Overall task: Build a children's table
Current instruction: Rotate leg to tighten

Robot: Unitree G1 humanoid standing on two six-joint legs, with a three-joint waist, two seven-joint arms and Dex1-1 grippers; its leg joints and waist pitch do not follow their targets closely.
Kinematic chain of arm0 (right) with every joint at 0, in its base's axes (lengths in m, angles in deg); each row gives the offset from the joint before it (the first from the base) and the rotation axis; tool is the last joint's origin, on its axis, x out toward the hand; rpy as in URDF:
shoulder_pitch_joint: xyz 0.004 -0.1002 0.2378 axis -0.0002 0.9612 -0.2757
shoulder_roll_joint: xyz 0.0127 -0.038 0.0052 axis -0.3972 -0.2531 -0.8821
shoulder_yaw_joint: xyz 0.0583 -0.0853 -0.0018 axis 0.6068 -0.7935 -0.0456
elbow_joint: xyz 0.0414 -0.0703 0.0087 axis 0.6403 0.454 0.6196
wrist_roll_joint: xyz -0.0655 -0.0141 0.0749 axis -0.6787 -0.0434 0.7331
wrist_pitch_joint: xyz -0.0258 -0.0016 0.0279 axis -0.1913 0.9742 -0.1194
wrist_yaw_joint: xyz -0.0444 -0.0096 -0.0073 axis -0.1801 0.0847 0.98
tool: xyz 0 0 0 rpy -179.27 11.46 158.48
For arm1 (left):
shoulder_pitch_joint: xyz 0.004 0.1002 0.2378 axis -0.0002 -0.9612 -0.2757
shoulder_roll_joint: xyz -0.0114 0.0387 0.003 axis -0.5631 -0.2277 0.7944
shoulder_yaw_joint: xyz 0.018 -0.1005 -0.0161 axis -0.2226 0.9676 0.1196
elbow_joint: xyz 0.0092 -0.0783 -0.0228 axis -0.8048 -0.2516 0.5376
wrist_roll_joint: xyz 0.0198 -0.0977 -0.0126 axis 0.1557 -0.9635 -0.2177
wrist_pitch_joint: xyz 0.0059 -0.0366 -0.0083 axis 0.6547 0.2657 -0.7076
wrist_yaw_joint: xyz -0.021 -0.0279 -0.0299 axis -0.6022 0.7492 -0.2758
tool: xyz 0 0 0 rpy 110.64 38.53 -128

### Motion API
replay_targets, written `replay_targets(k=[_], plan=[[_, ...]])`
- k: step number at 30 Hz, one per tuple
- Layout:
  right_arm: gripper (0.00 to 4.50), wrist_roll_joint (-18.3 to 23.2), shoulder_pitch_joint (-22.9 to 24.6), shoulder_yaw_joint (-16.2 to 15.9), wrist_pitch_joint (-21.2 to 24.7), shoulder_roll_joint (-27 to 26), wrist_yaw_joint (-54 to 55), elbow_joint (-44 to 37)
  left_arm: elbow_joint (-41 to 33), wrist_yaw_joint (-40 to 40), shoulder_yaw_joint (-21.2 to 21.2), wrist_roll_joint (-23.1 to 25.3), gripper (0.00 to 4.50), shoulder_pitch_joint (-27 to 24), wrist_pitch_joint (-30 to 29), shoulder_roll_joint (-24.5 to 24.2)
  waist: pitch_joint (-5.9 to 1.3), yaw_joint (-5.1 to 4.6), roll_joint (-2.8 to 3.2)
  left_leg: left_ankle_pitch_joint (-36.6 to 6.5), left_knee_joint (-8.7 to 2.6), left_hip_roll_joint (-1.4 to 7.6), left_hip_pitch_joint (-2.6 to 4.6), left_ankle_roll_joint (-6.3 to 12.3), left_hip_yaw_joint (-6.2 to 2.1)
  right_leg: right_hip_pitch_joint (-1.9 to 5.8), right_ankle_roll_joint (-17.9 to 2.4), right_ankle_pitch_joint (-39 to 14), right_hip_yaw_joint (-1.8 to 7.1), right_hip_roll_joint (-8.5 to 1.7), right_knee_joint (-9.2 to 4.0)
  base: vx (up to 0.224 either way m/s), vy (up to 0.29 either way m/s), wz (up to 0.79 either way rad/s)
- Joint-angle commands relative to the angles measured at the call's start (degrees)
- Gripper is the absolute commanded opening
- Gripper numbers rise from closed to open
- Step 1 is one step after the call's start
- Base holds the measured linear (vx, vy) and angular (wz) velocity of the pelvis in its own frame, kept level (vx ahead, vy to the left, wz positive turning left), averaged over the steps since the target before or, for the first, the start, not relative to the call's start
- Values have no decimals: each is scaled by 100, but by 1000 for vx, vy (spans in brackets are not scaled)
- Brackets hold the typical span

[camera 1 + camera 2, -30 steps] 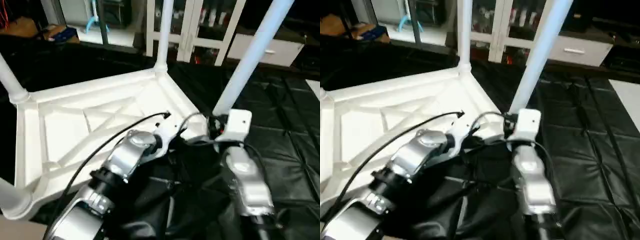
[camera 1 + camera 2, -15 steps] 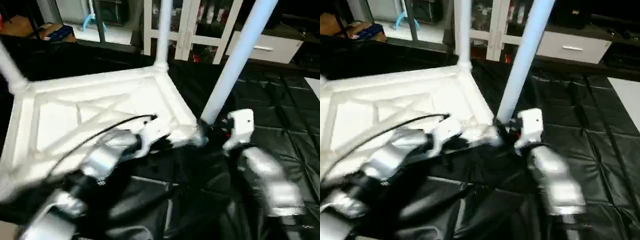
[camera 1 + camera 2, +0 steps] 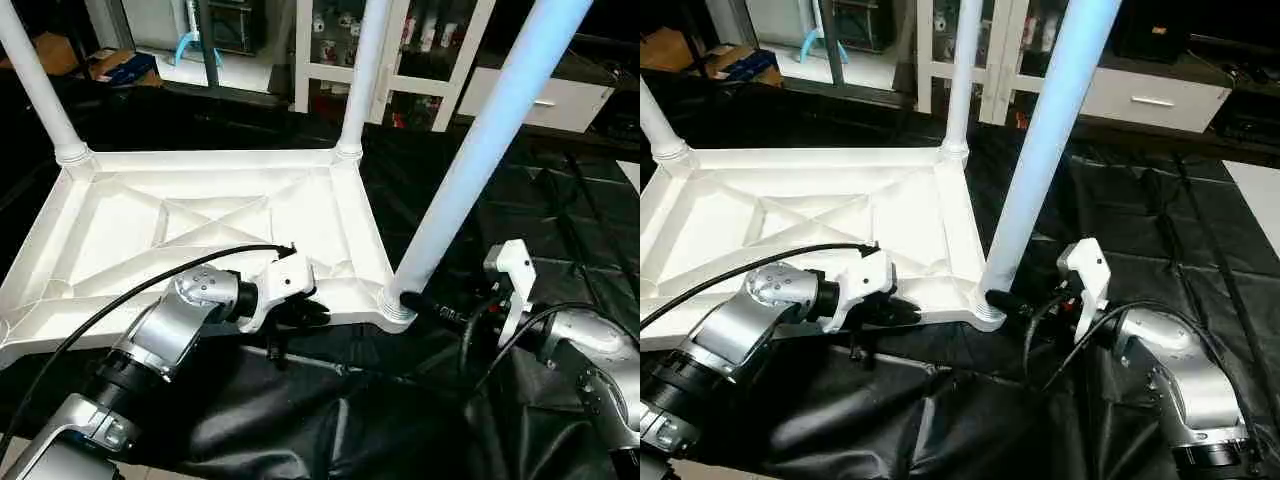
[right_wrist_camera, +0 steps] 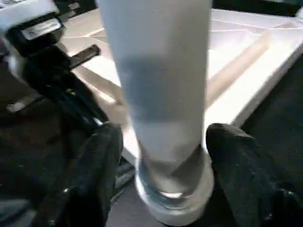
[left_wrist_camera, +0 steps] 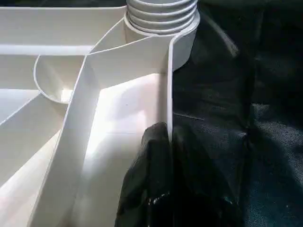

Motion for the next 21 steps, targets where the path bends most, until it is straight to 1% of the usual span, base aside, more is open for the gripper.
replay_targets(k=[1, 2, 3, 4, 6, 7, 8, 9, 10, 11, 12, 13, 14, 15, 16, 17, 18, 19, 20, 21], plan=[[271, 127, 9, -20, 90, -2, -93, -126, -3, -241, -169, 17, 0, -162, -4, 25, -346, 14, -46, -920, -429, 307, 67, 442, -117, 223, -1379, -1238, 154, -303, -299, 0, 0, 0], [265, 151, 12, -12, 101, -28, -106, -133, -12, -264, -172, 4, 0, -160, -12, 25, -341, 25, -23, -862, -428, 307, 77, 467, -114, 217, -1418, -1143, 154, -303, -291, 0, 0, 0], [255, 151, 12, -12, 101, -28, -106, -133, -12, -264, -172, 4, 0, -160, -12, 25, -341, 25, -23, -862, -428, 307, 77, 467, -114, 217, -1418, -1143, 154, -303, -291, 0, 0, 0], [235, 190, 16, -11, 90, -27, -142, -133, -21, -284, -180, -10, 0, -156, -17, 17, -345, 30, -33, -846, -422, 304, 77, 491, -107, 223, -1454, -1087, 151, -298, -286, 0, 0, 0], [235, 203, 18, -16, 78, -28, -155, -135, -21, -295, -191, -9, 0, -151, -15, 11, -344, 35, -32, -870, -424, 307, 80, 483, -108, 224, -1456, -1132, 150, -301, -287, 0, 0, 0], [229, 190, 21, -24, 71, -37, -157, -135, -23, -299, -198, -13, 0, -148, -16, 8, -339, 38, -8, -877, -427, 305, 78, 470, -112, 224, -1456, -1139, 151, -301, -287, 0, 0, 0], [212, 161, 27, -21, 56, -65, -113, -126, -24, -309, -209, -14, 0, -142, -18, 7, -339, 34, -23, -929, -428, 304, 82, 447, -109, 223, -1449, -1187, 151, -298, -294, 0, 0, 0], [206, 140, 32, -16, 47, -85, -81, -119, -25, -316, -216, -16, 0, -139, -21, 6, -339, 34, -24, -938, -429, 303, 82, 441, -109, 223, -1445, -1205, 151, -300, -297, 0, 0, 0], [203, 68, 31, -6, 17, -103, 11, -79, -26, -299, -222, 1, 0, -132, -44, 10, -339, 33, -24, -949, -430, 303, 79, 433, -111, 225, -1439, -1223, 150, -301, -298, 0, 0, 0], [201, -288, -20, 37, -181, -194, 474, 143, -1, -185, -236, 76, 0, -103, -192, 37, -340, 35, -20, -930, -432, 307, 80, 400, -113, 218, -1423, -1232, 151, -302, -294, 0, 0, 0], [201, -288, -20, 37, -181, -194, 474, 143, -1, -185, -236, 76, 0, -103, -192, 37, -339, 23, -25, -950, -431, 298, 74, 365, -109, 215, -1417, -1254, 150, -299, -295, 0, 0, 0], [195, -811, -156, 147, -452, -399, 1330, 510, 89, 70, -193, 173, 0, -38, -410, 147, -329, 14, -15, -1023, -441, 304, 84, 317, -109, 193, -1402, -1359, 150, -299, -311, 0, 0, 0], [194, -811, -156, 147, -452, -399, 1330, 510, 89, 70, -193, 173, 0, -38, -410, 147, -318, 1, -17, -1080, -449, 303, 86, 257, -106, 176, -1388, -1462, 149, -296, -325, 0, 0, 0], [193, -1010, -251, 279, -467, -572, 1940, 676, 124, 223, -158, 196, 0, 5, -603, 234, -327, -28, -23, -1159, -461, 294, 59, 165, -133, 213, -1326, -1629, 144, -306, -323, 0, 0, 0], [193, -1164, -350, 447, -425, -778, 2626, 818, 174, 438, -119, 255, 0, 61, -814, 342, -319, -54, -28, -1250, -475, 281, 47, 99, -144, 212, -1258, -1773, 138, -296, -339, 0, 0, 0], [191, -1210, -392, 540, -361, -888, 2967, 861, 205, 590, -97, 306, 0, 96, -923, 406, -316, -80, -37, -1285, -476, 281, 44, 52, -145, 202, -1232, -1854, 144, -295, -343, 0, 0, 0], [190, -1372, -413, 599, -191, -1065, 3516, 787, 356, 1123, 64, 376, 0, 205, -1240, 644, -328, -98, -23, -1391, -469, 267, 69, -19, -151, 177, -1165, -2001, 143, -295, -368, 0, 0, 0], [190, -1753, -406, 689, 2, -1469, 4577, 572, 670, 1973, 376, 398, 0, 401, -1481, 1084, -314, -121, -26, -1364, -473, 263, 79, -109, -139, 151, -1144, -1947, 150, -263, -377, 0, 0, 0], [190, -1753, -406, 689, 2, -1469, 4577, 572, 670, 1973, 376, 398, 0, 401, -1481, 1084, -313, -126, -40, -1364, -469, 254, 85, -142, -132, 135, -1103, -1968, 156, -251, -396, 0, 0, 0], [189, -1889, -399, 797, 21, -1792, 5183, 469, 813, 2216, 441, 404, 0, 488, -1499, 1255, -340, -114, -43, -1389, -461, 241, 86, -131, -148, 161, -1069, -1986, 155, -269, -392, 0, 0, 0]])
